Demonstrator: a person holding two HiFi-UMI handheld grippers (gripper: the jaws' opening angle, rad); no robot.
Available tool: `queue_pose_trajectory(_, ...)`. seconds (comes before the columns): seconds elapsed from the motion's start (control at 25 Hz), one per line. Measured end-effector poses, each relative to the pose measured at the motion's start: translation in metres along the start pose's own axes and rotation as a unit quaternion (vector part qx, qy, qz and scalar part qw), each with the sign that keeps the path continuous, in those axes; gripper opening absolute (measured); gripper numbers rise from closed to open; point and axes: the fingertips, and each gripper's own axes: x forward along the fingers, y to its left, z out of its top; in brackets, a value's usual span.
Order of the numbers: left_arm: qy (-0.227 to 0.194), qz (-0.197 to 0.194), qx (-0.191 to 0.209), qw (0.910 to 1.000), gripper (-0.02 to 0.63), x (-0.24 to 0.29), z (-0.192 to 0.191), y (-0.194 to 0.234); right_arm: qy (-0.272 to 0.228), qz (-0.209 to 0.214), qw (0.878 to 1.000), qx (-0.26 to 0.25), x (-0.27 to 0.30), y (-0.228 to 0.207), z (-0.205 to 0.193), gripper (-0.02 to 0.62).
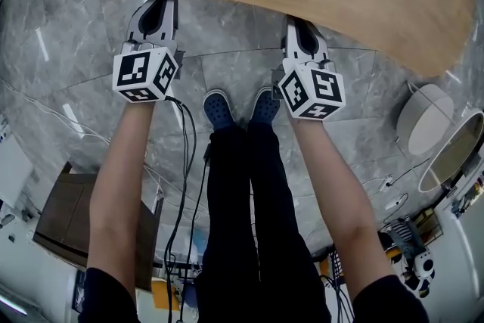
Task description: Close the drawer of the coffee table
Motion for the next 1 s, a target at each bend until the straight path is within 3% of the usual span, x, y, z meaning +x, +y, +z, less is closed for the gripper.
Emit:
queue_pose_trajectory(0.44, 0.004, 0.003, 0.004, 1.0000, 0.025, 0.009, 0.006, 0.001, -0.002, -0.008, 1.000, 0.004, 0.007, -0.002, 0.007, 0.026)
queue_pose_trajectory(0.64, 0.009, 0.011, -0.003, 0.9999, 0.025, 0.006, 0.006, 0.002, 0.020, -0.022, 1.000, -0.001, 0.007, -0.012, 0.001, 0.026)
queue_pose_trajectory(1.0, 0.026, 0.016, -0.007, 0.9995, 0.025, -0.035, -0.003, -0.011, 0.038, -0.032, 0.999, 0.001, -0.036, -0.024, -0.002, 0.026)
